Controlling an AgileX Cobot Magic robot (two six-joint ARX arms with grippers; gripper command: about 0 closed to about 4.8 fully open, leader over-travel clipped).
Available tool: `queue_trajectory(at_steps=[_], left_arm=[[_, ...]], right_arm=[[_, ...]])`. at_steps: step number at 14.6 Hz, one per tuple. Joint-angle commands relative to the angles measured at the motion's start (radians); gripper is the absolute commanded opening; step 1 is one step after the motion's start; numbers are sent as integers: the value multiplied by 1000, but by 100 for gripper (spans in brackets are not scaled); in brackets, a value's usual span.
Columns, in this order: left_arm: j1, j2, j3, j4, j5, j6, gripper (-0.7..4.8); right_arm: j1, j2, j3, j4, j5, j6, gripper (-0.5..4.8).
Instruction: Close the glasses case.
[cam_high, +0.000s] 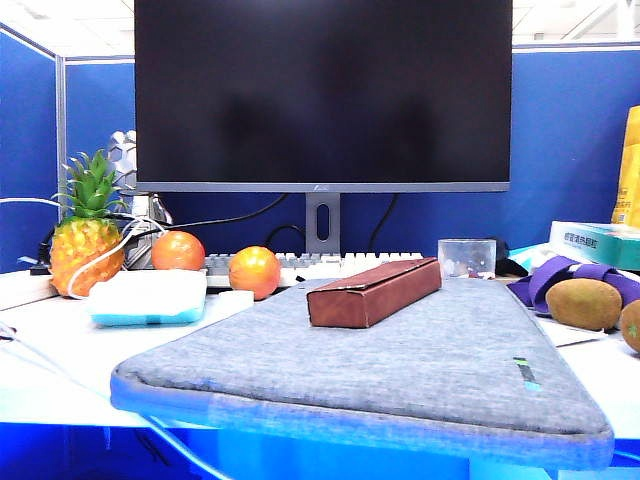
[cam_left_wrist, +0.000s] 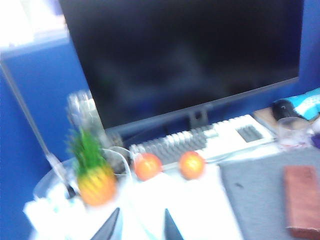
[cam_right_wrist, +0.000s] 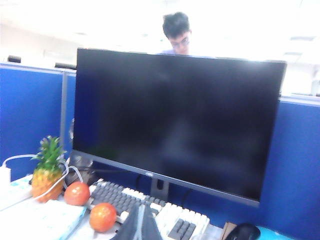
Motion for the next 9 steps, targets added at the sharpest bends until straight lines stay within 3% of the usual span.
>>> queue_trajectory(at_steps=[1,2,4,6,9], left_arm=[[0,-94,-152,151,16,-117,75],[0,-116,-229,230,18,-128,75],[-1,-146,-372,343,4,-184,72],[-1,-145,-496,434,3,-184,46],[-1,-145,-641,440,3,-234,46]], right_arm=[[1,-150,-241,70,88,295,-6],[4,-135,-309,109,77,384,-6],[21,-131,-419,195,100,380,-6],[24,-133,-480,175,106,369,-6],[26,-133,-550,121,94,351,-6]])
